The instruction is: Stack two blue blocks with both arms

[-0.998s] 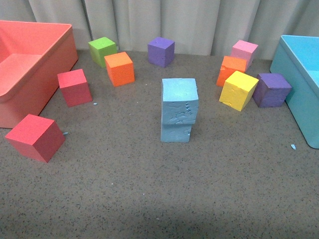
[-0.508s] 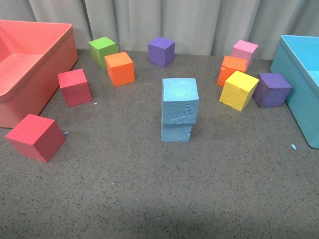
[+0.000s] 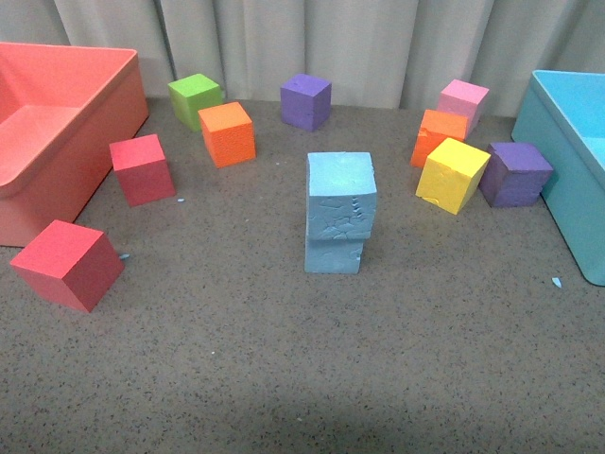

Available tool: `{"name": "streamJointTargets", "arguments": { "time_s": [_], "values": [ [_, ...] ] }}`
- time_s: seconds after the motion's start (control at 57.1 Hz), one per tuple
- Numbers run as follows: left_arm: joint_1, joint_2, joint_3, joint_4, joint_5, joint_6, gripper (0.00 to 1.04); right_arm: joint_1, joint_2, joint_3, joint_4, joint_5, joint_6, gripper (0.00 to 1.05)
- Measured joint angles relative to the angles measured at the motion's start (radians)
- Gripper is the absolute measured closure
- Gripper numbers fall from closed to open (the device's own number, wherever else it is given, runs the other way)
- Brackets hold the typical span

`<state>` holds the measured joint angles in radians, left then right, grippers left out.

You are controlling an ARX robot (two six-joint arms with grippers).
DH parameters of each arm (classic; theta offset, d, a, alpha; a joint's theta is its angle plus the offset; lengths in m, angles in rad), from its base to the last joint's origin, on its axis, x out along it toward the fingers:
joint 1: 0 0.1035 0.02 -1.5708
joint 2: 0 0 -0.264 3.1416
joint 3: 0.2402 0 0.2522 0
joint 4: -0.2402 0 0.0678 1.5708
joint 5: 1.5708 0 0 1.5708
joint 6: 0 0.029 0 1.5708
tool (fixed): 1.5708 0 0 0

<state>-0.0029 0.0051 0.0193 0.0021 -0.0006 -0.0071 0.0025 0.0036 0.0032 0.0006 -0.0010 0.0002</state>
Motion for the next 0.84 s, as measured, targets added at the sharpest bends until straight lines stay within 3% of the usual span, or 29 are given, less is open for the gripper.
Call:
{"name": "streamJointTargets", "arguments": {
  "time_s": [0.35, 0.84],
  "values": [
    [0.0, 0.0, 0.0, -0.001, 0.0, 0.002, 0.05, 0.0, 0.0, 0.0, 0.0, 0.0, 0.0, 0.09],
    [0.0, 0.0, 0.0, -0.001, 0.0, 0.002, 0.07, 0.0, 0.0, 0.0, 0.0, 0.0, 0.0, 0.09]
  ]
}}
